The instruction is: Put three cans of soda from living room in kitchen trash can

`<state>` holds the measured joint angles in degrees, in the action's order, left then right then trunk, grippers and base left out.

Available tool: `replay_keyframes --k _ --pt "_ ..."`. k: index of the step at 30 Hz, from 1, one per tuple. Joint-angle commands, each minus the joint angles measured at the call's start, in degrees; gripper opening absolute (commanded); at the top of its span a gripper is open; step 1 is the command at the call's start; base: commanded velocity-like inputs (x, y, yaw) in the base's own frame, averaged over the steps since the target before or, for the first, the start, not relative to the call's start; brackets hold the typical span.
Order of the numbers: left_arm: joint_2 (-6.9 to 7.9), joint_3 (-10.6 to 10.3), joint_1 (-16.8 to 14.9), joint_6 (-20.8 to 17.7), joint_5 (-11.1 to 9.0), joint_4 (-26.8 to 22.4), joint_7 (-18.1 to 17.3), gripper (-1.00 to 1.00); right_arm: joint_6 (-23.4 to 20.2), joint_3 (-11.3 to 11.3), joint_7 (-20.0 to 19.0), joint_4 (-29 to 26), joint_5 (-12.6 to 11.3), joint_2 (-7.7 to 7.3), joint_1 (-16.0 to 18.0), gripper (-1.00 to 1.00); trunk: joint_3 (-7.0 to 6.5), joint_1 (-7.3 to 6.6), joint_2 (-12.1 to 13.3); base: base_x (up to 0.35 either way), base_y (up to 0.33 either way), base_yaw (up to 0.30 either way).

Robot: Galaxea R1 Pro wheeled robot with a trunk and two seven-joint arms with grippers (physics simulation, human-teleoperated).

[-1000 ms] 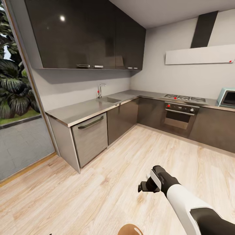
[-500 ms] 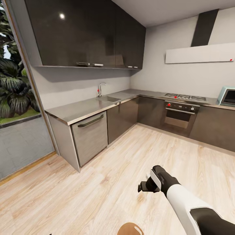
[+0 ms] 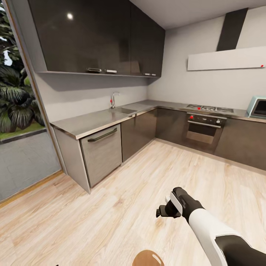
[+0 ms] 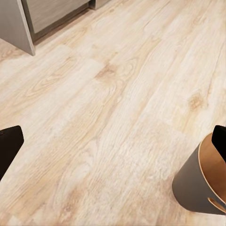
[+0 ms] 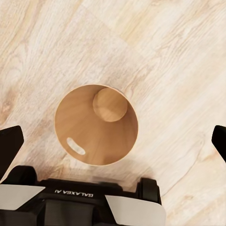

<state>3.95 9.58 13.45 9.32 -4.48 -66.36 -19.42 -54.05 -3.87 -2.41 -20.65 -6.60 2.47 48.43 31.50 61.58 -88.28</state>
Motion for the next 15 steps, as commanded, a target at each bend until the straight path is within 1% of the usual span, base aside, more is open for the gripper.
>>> replay_keyframes --k 1,15 --pt "0.00 0.00 0.00 0.00 0.00 0.00 0.00 1.00 0.00 0.00 0.01 0.00 0.00 0.00 0.00 1.00 0.18 0.23 -0.42 0.000 0.000 0.000" --pt "0.00 0.00 0.00 -0.24 0.00 0.00 -0.03 1.00 0.09 -0.01 -0.05 -0.09 0.01 -0.01 -0.07 1.00 2.70 3.30 -6.03 0.000 0.000 0.000"
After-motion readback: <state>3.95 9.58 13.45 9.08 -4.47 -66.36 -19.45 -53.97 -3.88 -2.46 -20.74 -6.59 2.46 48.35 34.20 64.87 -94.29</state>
